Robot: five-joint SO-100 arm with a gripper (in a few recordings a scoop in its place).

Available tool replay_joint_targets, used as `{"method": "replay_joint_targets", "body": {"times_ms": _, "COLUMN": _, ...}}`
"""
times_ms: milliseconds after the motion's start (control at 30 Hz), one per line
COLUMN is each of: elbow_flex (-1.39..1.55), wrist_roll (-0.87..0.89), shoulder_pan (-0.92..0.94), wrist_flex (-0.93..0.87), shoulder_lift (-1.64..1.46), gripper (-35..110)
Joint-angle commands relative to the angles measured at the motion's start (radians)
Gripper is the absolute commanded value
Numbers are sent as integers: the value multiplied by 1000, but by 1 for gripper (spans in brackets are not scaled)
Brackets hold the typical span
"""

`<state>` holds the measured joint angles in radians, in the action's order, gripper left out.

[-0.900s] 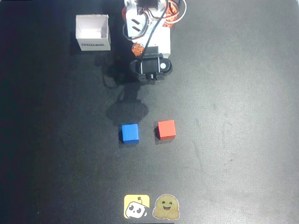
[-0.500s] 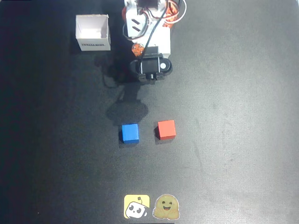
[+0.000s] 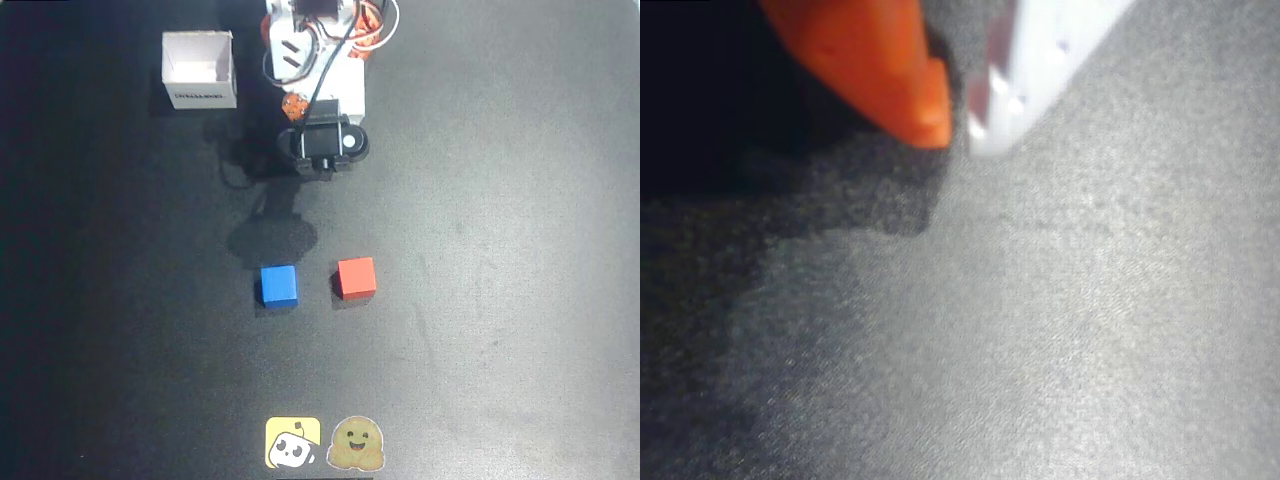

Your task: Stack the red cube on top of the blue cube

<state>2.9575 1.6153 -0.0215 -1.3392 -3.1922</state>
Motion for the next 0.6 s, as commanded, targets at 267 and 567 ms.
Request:
{"method": "replay_joint_targets", "body": {"times_ms": 267, "elbow_flex": -3, "wrist_roll": -35, "shoulder_pan": 5, "wrist_flex": -9, "shoulder_lift": -5, "gripper": 0}}
{"method": "replay_joint_targets", "body": {"times_ms": 567, "elbow_flex": -3, "wrist_roll": -35, "shoulder_pan": 5, "wrist_flex": -9, "shoulder_lift": -5, "gripper": 0}}
